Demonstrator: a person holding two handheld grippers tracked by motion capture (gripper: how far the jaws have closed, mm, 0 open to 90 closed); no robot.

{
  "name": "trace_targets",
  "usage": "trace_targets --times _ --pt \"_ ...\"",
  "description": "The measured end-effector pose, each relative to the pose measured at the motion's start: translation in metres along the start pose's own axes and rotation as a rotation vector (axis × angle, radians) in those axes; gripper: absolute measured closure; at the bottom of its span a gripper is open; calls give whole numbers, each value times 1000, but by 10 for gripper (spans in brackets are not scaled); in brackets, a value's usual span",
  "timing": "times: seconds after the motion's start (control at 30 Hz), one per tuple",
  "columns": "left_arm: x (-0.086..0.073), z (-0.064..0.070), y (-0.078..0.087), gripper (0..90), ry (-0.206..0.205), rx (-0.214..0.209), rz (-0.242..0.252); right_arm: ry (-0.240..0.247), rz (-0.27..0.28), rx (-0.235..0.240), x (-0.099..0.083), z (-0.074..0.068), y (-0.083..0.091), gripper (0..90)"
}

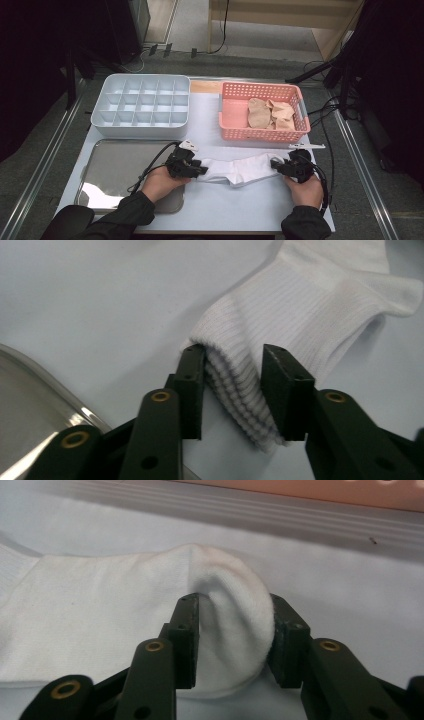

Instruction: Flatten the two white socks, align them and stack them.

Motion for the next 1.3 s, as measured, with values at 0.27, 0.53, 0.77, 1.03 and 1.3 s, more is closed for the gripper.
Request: trace_targets --times 0.27,0.53,0.77,1.03,1.3 --pt "3 -4 4 779 -11 8 -2 -43 -35 36 0 -1 2 859" --pt "11 -22 21 796 19 46 45 -51 28 41 7 3 14 875" --pt "12 -25 20 787 40 38 57 -37 24 41 10 -3 10 876" --pt "15 -22 24 619 38 21 89 -11 12 59 10 -16 7 863" --pt "21 -19 34 484 7 52 107 -28 27 53 12 -10 14 858"
Point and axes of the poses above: each handheld gripper's, and its own axes: y roughly backward along the jaws, x roughly out of its top, z roughly to its right, the point moved 8 cm from there along -y, roughly forward along the jaws, and after that the axes turned 3 degrees about -x, right-handed, at the moved point
